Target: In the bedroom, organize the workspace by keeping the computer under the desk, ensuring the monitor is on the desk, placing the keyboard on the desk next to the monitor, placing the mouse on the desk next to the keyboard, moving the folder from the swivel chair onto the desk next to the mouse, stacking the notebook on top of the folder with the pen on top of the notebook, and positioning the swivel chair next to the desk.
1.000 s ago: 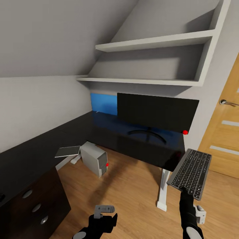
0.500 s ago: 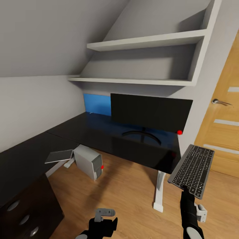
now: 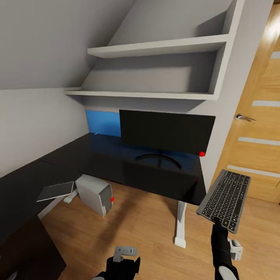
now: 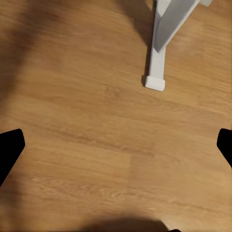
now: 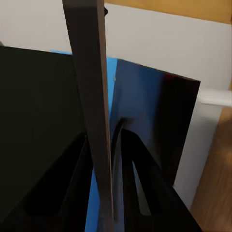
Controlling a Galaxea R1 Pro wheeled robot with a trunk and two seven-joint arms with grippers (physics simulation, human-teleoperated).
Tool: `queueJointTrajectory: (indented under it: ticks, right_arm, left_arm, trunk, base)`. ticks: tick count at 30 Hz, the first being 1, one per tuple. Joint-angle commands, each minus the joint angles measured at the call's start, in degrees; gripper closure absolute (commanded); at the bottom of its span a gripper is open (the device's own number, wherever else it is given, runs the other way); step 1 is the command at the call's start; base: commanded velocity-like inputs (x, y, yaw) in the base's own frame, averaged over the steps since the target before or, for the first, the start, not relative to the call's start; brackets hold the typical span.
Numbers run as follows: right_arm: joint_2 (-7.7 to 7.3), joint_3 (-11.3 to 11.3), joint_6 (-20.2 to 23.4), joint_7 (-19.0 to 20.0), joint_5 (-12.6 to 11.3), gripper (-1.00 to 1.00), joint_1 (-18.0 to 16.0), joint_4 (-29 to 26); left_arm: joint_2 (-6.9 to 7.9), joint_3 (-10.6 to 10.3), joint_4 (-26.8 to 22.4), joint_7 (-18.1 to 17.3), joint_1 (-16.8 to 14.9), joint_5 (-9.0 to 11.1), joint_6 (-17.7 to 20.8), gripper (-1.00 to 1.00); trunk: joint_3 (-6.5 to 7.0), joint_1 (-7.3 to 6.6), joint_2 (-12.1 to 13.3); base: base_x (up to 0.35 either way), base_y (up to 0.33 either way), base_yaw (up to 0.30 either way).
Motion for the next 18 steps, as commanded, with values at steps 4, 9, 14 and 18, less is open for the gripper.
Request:
queueJointTrajectory:
  ticks: [4,9,14,18]
  right_arm:
    - [-0.05,0.07,0.14,0.67,-0.66,1.00,-0.04,0.00]
    - [-0.02,0.51,0.11,0.84,-0.51,1.00,-0.04,-0.08]
    - [-0.02,0.46,0.32,0.70,-0.66,1.00,-0.04,-0.04]
    - [-0.02,0.55,0.48,0.55,-0.73,1.00,-0.04,0.07]
  left_arm:
    - [0.06,-0.17,-0.08,0.53,-0.07,0.65,0.05,-1.00]
    - [0.01,-0.17,-0.06,0.50,-0.07,0.68,0.22,-1.00]
    - [0.00,-0.17,-0.02,0.49,-0.07,0.67,0.23,-1.00]
    - [-0.01,-0.17,0.16,0.49,-0.07,0.68,0.30,-1.00]
  trunk:
    - [-0.06,0.03,-0.03]
    - [-0.06,0.03,-0.03]
    - [-0.06,0.03,-0.03]
    - [-0.06,0.03,-0.03]
  base:
    - [0.208,0.161,-0.009]
    - [0.043,0.039,-0.001]
    - [0.182,0.000,0.000]
    - [0.033,0.000,0.000]
